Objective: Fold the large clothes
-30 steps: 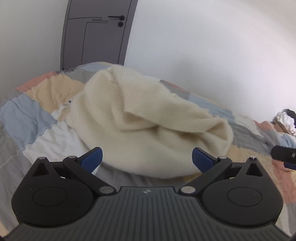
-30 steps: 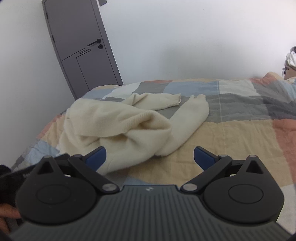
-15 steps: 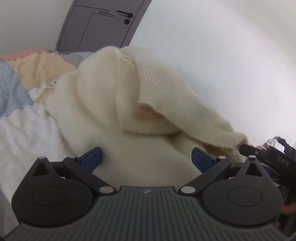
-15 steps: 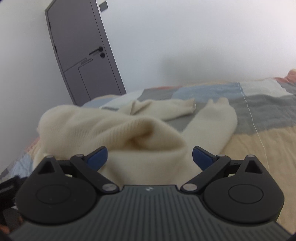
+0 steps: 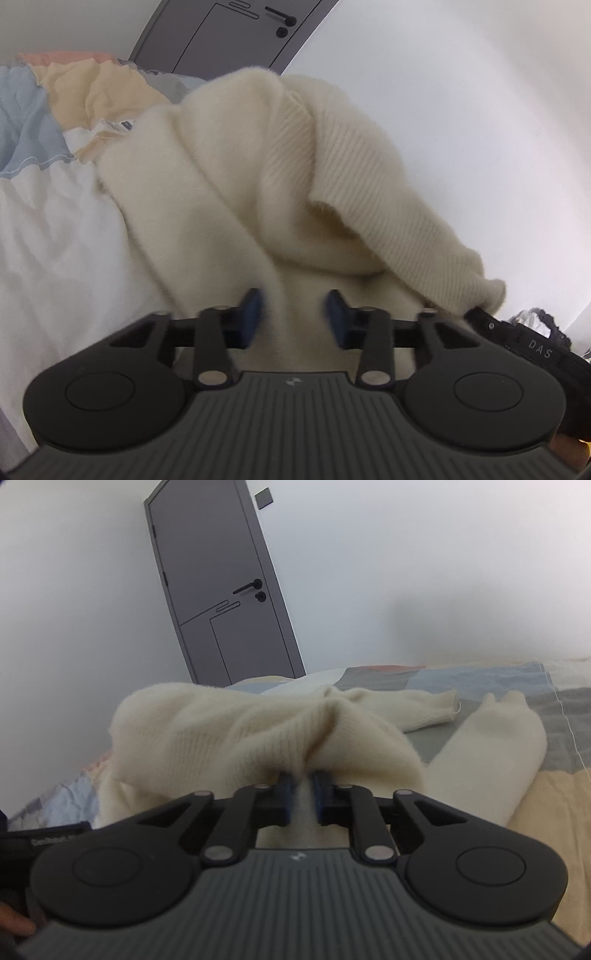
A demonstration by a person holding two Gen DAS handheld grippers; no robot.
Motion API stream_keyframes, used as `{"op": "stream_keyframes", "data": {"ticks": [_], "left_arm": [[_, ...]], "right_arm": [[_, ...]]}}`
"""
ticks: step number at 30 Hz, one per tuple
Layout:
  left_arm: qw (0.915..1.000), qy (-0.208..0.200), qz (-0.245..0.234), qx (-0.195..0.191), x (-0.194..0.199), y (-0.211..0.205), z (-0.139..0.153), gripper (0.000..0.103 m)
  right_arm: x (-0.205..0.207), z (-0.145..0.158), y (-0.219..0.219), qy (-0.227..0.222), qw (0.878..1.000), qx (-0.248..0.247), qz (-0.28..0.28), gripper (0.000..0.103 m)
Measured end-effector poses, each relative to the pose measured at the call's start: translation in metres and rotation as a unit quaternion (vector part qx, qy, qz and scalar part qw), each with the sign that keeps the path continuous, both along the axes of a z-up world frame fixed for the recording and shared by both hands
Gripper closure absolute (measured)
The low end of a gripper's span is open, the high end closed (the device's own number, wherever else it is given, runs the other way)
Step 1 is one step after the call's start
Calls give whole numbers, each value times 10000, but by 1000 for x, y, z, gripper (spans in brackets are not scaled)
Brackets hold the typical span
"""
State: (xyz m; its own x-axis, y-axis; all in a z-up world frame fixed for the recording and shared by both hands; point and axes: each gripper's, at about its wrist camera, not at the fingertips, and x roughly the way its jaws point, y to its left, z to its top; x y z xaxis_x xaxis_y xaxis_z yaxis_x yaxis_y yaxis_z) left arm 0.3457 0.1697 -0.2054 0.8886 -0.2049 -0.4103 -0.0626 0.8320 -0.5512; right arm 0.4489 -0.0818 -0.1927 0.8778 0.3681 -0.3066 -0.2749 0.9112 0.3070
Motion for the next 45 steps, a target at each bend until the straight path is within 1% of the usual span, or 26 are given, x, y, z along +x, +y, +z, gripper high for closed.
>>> {"op": "stream_keyframes", "data": {"ticks": [1, 2, 3, 5, 10, 13, 16, 17, 19, 20, 21, 22, 25, 27, 29, 31, 35, 36, 38, 39, 40, 41, 42, 43, 44, 45], "left_arm": [[10000, 20, 10, -83, -2, 3, 1, 84], [9998, 41, 58, -170, -5, 6, 2, 91], [9998, 50, 102, -170, -8, 8, 5, 94], [9999, -28, 92, -134, -17, 12, 12, 95], [9996, -97, 74, -243, -43, 19, 33, 97], [9992, -142, -65, -368, -67, 20, 44, 97], [9989, -150, -348, -283, -92, 8, 56, 99], [9981, -163, -491, -325, -100, 3, 59, 103], [9936, -178, -953, -583, -114, -13, 62, 103], [9923, -101, -1155, -427, -122, -28, 66, 103], [9908, -65, -1341, -150, -130, -47, 71, 103], [9891, -105, -1468, 32, -135, -58, 74, 103], [9872, -25, -1595, 30, -137, -71, 74, 103], [9878, -23, -1554, 135, -135, -73, 71, 103], [9891, 21, -1445, 284, -128, -71, 66, 103], [9908, 138, -1323, 244, -121, -65, 61, 103], [9938, 286, -1065, 166, -128, -57, 63, 102], [9942, 314, -1015, 164, -126, -54, 64, 98], [9953, 378, -886, 132, -126, -48, 66, 82], [9958, 372, -829, 107, -124, -44, 66, 66], [9963, 332, -789, 95, -123, -41, 67, 56], [9966, 291, -754, 126, -121, -37, 68, 54], [9967, 287, -736, 172, -119, -36, 69, 52], [9966, 304, -734, 219, -118, -34, 71, 51], [9964, 330, -740, 259, -117, -33, 72, 51], [9962, 358, -738, 290, -114, -32, 71, 51]], "right_arm": [[-3, 2, -2, 2, 10000, 65, 4, 92], [-7, 5, -3, -29, 9999, 103, 8, 93], [-12, 9, -4, -82, 9999, 142, 17, 93], [-25, 22, -5, -245, 9995, 178, 98, 94], [-64, 54, -2, -538, 9980, 197, 278, 95], [-95, 72, -4, -739, 9966, 112, 348, 95], [-128, 87, -9, -912, 9951, -63, 377, 97], [-139, 91, -11, -960, 9945, -133, 391, 97], [-159, 96, -15, -989, 9941, -248, 375, 97], [-167, 97, -17, -935, 9946, -259, 356, 97], [-175, 97, -20, -825, 9957, -261, 341, 97], [-181, 96, -23, -711, 9965, -292, 314, 97], [-187, 88, -27, -298, 9986, -371, 247, 97], [-182, 77, -30, 241, 9988, -358, 249, 97], [-178, 63, -29, 722, 9961, -398, 309, 97], [-174, 53, -29, 968, 9940, -427, 289, 97], [-172, 47, -26, 1216, 9913, -387, 339, 94], [-177, 48, -25, 1229, 9913, -345, 326, 94], [-179, 51, -25, 1259, 9912, -267, 316, 92], [-179, 52, -25, 1268, 9911, -223, 326, 91], [-178, 54, -26, 1272, 9912, -165, 334, 85], [-177, 55, -27, 1268, 9913, -89, 325, 71], [-177, 56, -29, 1226, 9918, 39, 348, 61], [-176, 57, -31, 1172, 9923, 152, 384, 40], [-175, 57, -31, 1133, 9925, 226, 406, 32], [-172, 57, -32, 1121, 9925, 271, 404, 32]]}}
